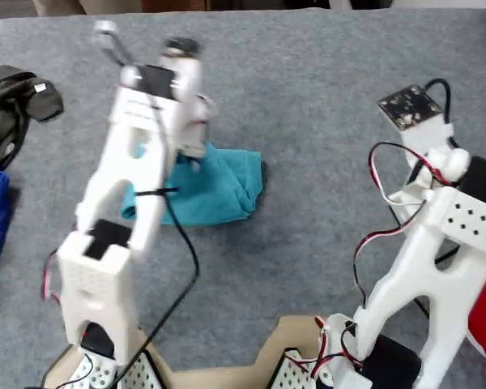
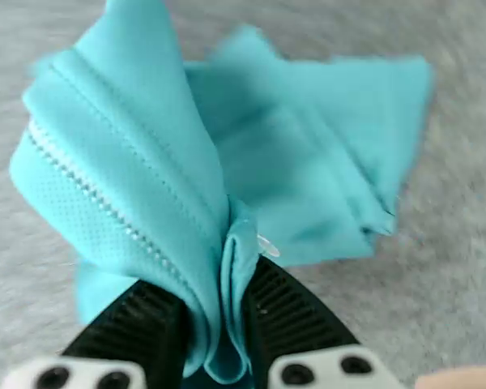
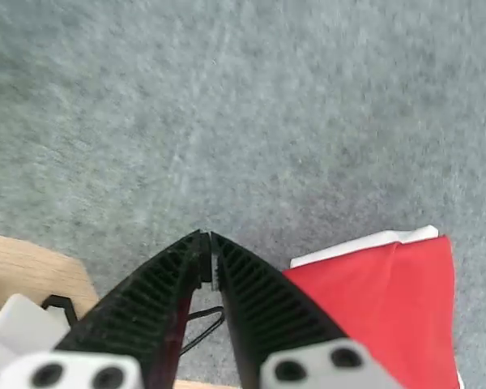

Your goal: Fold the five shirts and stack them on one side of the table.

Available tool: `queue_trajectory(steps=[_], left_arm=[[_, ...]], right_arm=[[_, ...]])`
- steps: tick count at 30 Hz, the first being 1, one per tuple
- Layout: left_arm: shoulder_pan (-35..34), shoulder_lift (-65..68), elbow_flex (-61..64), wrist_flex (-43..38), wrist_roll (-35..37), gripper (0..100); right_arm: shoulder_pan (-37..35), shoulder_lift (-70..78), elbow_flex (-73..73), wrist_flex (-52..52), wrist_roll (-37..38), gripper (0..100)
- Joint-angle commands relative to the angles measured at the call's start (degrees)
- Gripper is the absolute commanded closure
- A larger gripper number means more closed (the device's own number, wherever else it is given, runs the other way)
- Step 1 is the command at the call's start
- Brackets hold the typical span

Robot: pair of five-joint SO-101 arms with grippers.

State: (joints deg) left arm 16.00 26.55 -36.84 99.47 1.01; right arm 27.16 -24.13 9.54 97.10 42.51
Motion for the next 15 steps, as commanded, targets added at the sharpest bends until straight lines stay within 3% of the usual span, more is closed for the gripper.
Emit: queue_trajectory(steps=[1, 15], left_arm=[[3.52, 3.82, -5.45, -2.64, 0.18, 98], [12.66, 18.07, -22.07, 0.09, 3.52, 98]], right_arm=[[4.35, -2.15, 3.03, -2.64, 2.02, 98.4], [6.73, -1.80, 6.73, -8.00, 2.90, 98.4]])
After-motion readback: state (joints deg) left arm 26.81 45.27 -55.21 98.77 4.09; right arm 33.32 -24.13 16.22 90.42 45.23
